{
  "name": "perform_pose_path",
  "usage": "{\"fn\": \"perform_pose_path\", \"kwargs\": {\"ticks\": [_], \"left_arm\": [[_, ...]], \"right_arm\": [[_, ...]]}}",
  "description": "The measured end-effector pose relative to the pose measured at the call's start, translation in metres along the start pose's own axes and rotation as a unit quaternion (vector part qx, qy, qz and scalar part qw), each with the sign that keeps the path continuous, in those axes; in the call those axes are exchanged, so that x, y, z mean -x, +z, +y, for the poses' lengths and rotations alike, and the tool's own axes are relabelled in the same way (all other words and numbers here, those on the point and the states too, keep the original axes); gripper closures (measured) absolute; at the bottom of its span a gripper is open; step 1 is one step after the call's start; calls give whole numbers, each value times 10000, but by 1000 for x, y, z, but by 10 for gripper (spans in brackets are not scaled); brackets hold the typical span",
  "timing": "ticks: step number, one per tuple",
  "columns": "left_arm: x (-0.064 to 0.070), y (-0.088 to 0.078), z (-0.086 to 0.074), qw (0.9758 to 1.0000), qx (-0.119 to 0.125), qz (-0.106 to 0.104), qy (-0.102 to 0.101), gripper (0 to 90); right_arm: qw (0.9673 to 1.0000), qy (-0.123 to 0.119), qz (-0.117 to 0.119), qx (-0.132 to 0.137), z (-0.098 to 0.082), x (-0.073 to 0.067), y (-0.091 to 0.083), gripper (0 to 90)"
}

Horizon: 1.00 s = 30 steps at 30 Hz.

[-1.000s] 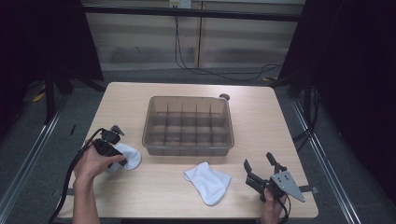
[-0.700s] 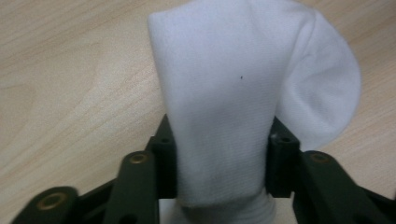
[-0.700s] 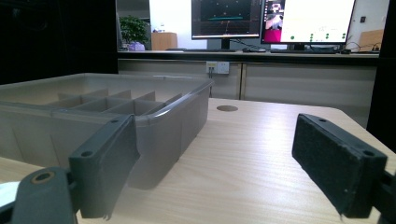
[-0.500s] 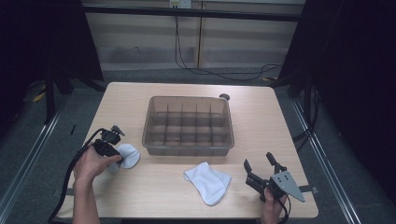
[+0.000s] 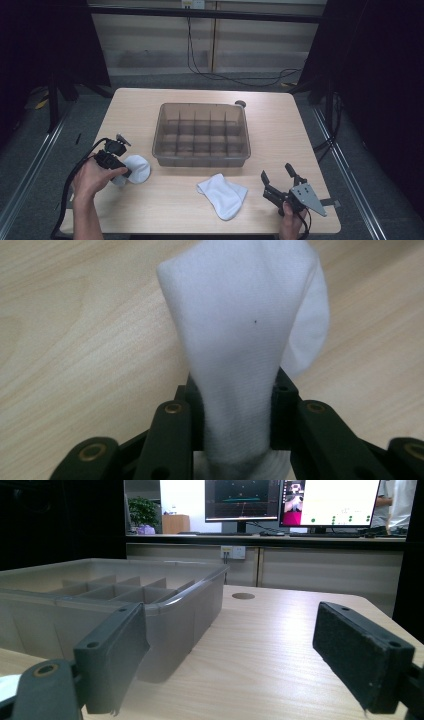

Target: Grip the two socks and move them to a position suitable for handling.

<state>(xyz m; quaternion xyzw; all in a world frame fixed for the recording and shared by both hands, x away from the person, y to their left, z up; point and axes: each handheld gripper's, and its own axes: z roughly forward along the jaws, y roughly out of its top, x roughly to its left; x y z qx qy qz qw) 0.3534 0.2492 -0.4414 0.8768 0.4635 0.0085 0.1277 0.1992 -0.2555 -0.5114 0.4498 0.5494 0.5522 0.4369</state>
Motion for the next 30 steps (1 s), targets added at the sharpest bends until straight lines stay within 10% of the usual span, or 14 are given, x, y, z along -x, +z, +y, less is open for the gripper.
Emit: {"fn": "perform_pose_path", "kwargs": {"ticks": [4,14,30], "left_arm": [[5,-10,-8,9993,229,220,-204,701],[20,-32,-24,9985,463,-157,-259,695],[66,-33,-13,9945,618,-746,402,697]], "right_arm": [[10000,0,1,1,0,0,0,139],[10000,3,0,-3,0,0,0,139],[10000,2,-5,-4,0,0,0,138]]}}
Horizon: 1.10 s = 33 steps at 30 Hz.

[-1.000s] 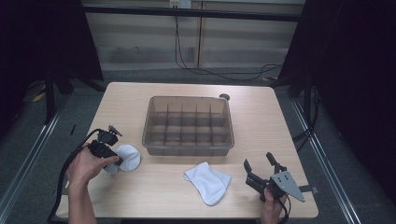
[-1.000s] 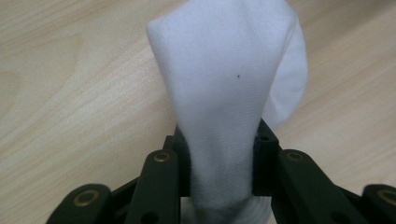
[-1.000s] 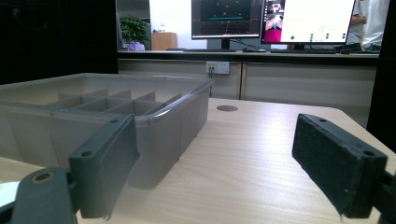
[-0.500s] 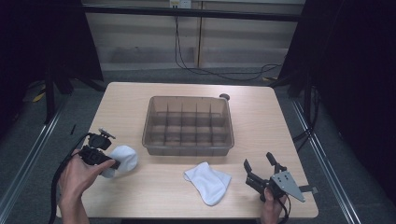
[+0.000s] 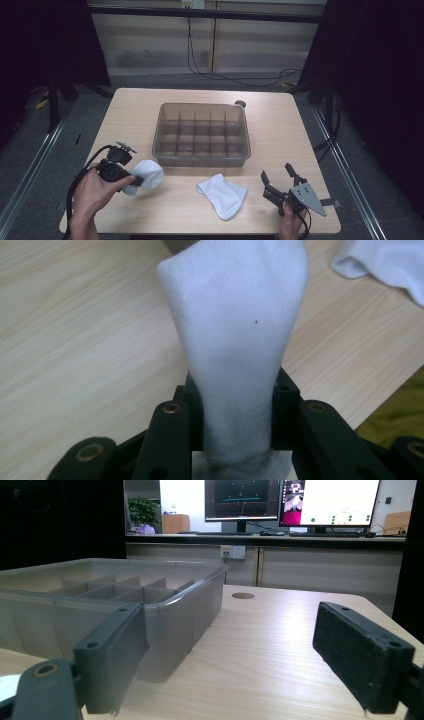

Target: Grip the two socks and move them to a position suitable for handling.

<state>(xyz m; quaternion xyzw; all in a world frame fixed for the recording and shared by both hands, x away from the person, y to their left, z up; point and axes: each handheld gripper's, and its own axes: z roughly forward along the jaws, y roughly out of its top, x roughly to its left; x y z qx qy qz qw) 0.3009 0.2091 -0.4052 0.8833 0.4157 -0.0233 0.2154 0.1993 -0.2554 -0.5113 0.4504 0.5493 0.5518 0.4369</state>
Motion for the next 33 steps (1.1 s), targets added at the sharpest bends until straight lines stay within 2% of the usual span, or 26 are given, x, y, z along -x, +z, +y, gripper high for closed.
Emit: {"fn": "perform_pose_path", "kwargs": {"ticks": [4,6,8,14,20,23,27,29,30,33], "left_arm": [[14,3,10,9998,7,-40,181,697],[20,5,15,9995,-81,-98,289,696],[24,6,19,9993,4,-177,324,696],[42,16,29,9978,2,-294,597,696],[51,38,37,9980,-34,-233,590,695],[53,47,39,9980,-165,-179,583,695],[50,56,36,9976,-280,-165,608,691],[49,61,35,9983,-279,-147,499,685],[48,63,34,9980,-330,-126,515,677],[48,70,32,9979,-294,-266,508,653]], "right_arm": [[10000,1,-1,2,0,0,0,138],[10000,2,0,2,0,0,0,138],[10000,2,0,2,0,0,0,138],[10000,2,1,2,0,0,0,138],[10000,3,3,0,0,0,0,138],[10000,2,2,2,0,0,0,138],[10000,4,2,3,0,0,0,138],[10000,2,3,0,0,0,0,138],[10000,2,1,2,0,0,0,138],[10000,1,0,1,0,0,0,138]]}}
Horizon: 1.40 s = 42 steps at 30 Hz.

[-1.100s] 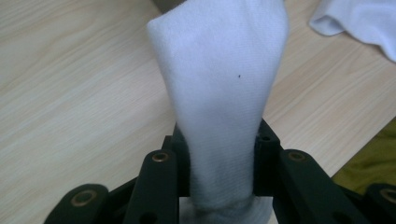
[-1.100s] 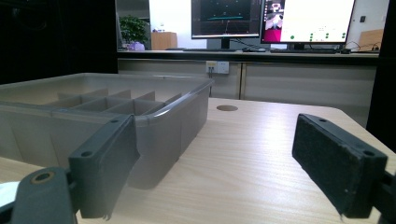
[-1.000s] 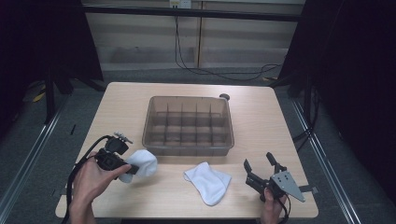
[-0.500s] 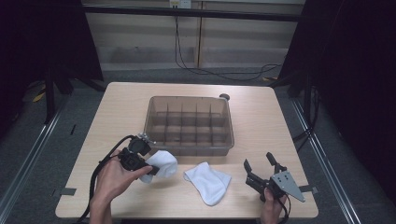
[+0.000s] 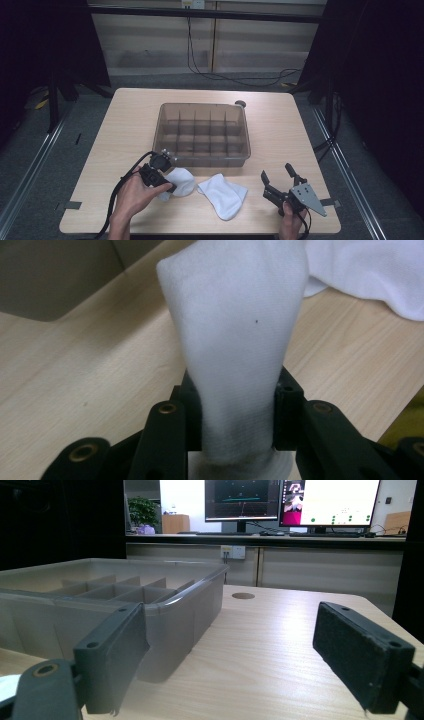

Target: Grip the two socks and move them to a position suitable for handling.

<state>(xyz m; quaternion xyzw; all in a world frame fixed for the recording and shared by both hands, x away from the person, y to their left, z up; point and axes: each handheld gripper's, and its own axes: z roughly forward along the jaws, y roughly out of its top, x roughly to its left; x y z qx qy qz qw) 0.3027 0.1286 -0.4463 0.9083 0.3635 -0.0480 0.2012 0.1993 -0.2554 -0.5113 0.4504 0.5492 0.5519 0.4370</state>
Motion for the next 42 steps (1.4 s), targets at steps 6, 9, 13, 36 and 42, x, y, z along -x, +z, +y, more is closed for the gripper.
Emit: {"fn": "perform_pose_path", "kwargs": {"ticks": [6,9,13,36,42], "left_arm": [[-1,9,-4,9999,-23,132,-90,489],[-1,10,-5,9999,33,150,-74,428],[0,6,-6,9995,256,199,-62,391],[20,19,-11,9873,1447,493,436,458],[26,11,-10,9799,1909,326,487,494]], "right_arm": [[10000,2,3,-3,0,0,0,138],[10000,4,2,-4,0,0,0,138],[10000,-6,-1,-2,0,0,0,138],[9973,-282,-279,-622,4,-7,11,148],[9907,-393,247,-1280,8,-21,14,166]]}}
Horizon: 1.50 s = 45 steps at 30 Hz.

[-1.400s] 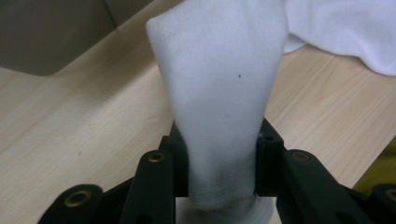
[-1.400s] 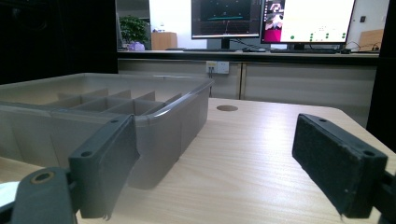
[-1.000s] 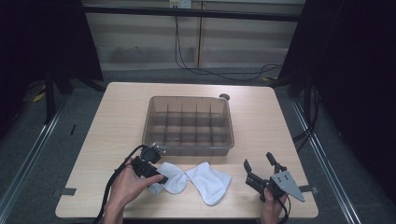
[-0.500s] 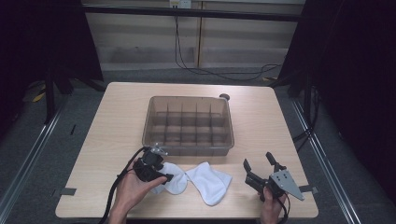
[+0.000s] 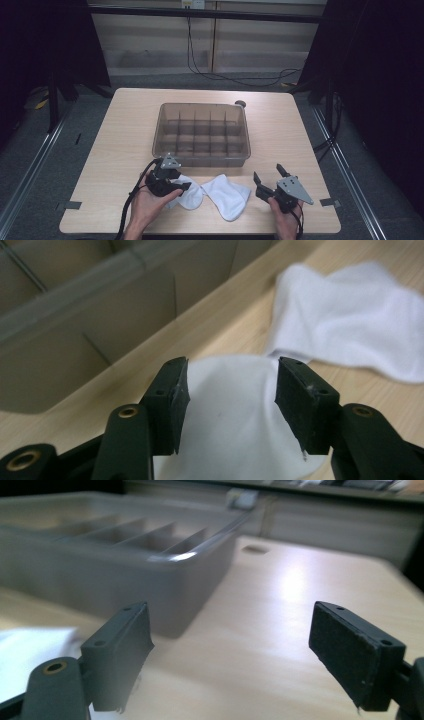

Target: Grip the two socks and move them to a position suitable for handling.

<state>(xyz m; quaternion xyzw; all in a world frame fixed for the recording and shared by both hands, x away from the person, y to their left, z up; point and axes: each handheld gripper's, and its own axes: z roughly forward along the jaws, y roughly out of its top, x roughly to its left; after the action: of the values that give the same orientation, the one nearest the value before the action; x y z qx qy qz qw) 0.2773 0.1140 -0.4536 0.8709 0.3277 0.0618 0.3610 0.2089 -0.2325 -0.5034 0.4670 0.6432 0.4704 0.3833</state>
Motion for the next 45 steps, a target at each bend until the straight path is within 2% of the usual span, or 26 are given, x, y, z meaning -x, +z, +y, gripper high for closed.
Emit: {"fn": "perform_pose_path", "kwargs": {"ticks": [2,4,6,9,11,14,19,22,24,27,28,29,33,36,41,45], "left_arm": [[4,6,1,10000,-1,-11,78,527],[9,14,1,9998,-12,-131,175,576],[13,22,2,9992,33,-321,226,611],[19,35,4,9986,33,-394,349,665],[22,42,5,9984,44,-417,386,683],[24,49,6,9978,45,-496,427,702],[29,57,5,9970,-103,-508,578,769],[31,60,4,9965,-139,-513,650,825],[32,60,4,9961,-139,-558,664,845],[35,58,2,9953,-151,-692,656,860],[35,57,2,9948,-221,-683,716,862],[37,56,2,9953,-180,-699,646,863],[41,53,1,9949,-127,-741,675,866],[43,53,0,9946,-137,-775,683,866],[45,57,-1,9941,-179,-852,649,866],[46,57,1,9926,-228,-943,727,856]], "right_arm": [[9988,84,434,-198,3,-7,0,182],[9963,1,668,-534,6,-15,1,217],[9910,-8,1106,-752,9,-21,3,283],[9804,11,1612,-1130,13,-29,5,381],[9748,-1,1761,-1368,14,-34,7,479],[9688,-43,1902,-1590,13,-38,8,581],[9622,-80,2055,-1784,8,-39,9,703],[9604,-162,2009,-1927,6,-40,12,747],[9583,-178,2020,-2015,3,-40,14,822],[9583,-179,2014,-2022,4,-39,16,881],[9583,-153,2016,-2021,4,-38,17,884],[9584,-131,2028,-2005,4,-37,17,886],[9630,121,2057,-1738,10,-31,15,889],[9642,183,2103,-1603,19,-31,13,890],[9614,252,2368,-1377,37,-34,15,891],[9588,328,2505,-1296,46,-40,25,891]]}}
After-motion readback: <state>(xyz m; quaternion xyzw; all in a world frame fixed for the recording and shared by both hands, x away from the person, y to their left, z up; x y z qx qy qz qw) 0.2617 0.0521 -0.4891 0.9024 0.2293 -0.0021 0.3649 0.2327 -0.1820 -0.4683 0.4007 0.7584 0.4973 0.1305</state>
